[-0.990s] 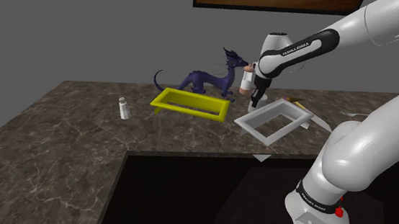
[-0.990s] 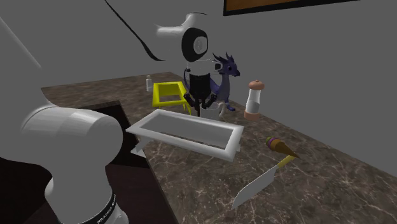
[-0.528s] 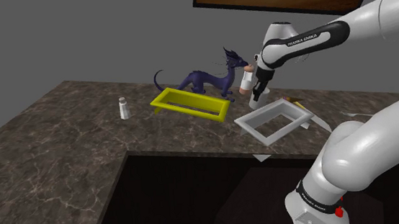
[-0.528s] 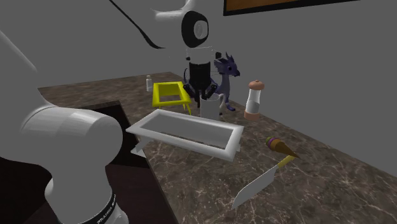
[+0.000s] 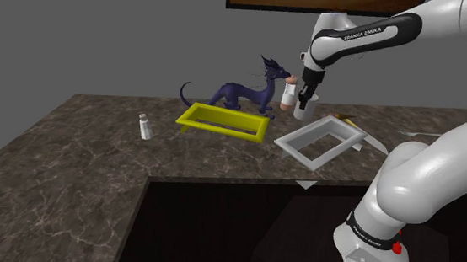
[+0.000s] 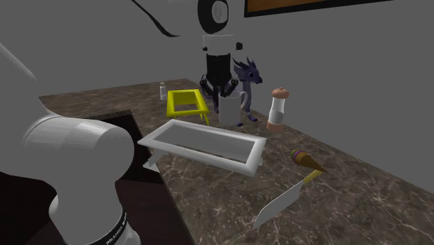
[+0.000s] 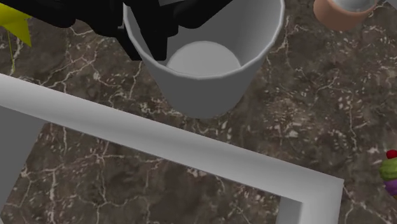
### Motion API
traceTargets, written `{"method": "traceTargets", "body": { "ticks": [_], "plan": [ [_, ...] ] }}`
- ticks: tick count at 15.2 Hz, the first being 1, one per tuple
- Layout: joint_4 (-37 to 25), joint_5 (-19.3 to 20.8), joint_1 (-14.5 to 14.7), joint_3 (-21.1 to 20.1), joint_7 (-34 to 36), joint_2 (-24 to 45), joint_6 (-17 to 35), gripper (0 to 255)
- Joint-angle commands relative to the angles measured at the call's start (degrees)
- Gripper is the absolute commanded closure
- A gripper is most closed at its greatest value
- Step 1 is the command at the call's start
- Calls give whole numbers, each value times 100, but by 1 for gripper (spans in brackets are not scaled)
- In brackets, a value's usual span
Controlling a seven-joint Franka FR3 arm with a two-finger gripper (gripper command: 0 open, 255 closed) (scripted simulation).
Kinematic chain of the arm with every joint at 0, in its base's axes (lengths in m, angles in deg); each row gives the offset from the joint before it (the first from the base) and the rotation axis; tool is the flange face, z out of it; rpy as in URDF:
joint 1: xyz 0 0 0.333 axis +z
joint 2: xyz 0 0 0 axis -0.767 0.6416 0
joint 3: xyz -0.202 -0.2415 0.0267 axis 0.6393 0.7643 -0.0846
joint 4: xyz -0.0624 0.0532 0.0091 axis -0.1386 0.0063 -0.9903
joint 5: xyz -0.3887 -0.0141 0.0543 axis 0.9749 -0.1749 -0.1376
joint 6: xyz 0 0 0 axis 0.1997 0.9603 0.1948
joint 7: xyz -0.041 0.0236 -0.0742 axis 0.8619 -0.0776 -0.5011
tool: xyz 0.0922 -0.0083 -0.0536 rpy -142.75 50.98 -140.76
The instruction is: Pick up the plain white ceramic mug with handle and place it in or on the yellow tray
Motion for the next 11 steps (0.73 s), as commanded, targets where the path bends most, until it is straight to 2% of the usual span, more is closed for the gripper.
{"method": "traceTargets", "body": {
  "ticks": [1, 11],
  "plan": [
    [-113, -11, 6, -36, 11, -42, -158, 255],
    [-762, -72, 29, -180, 11, -196, -959, 255]
  ]
}}
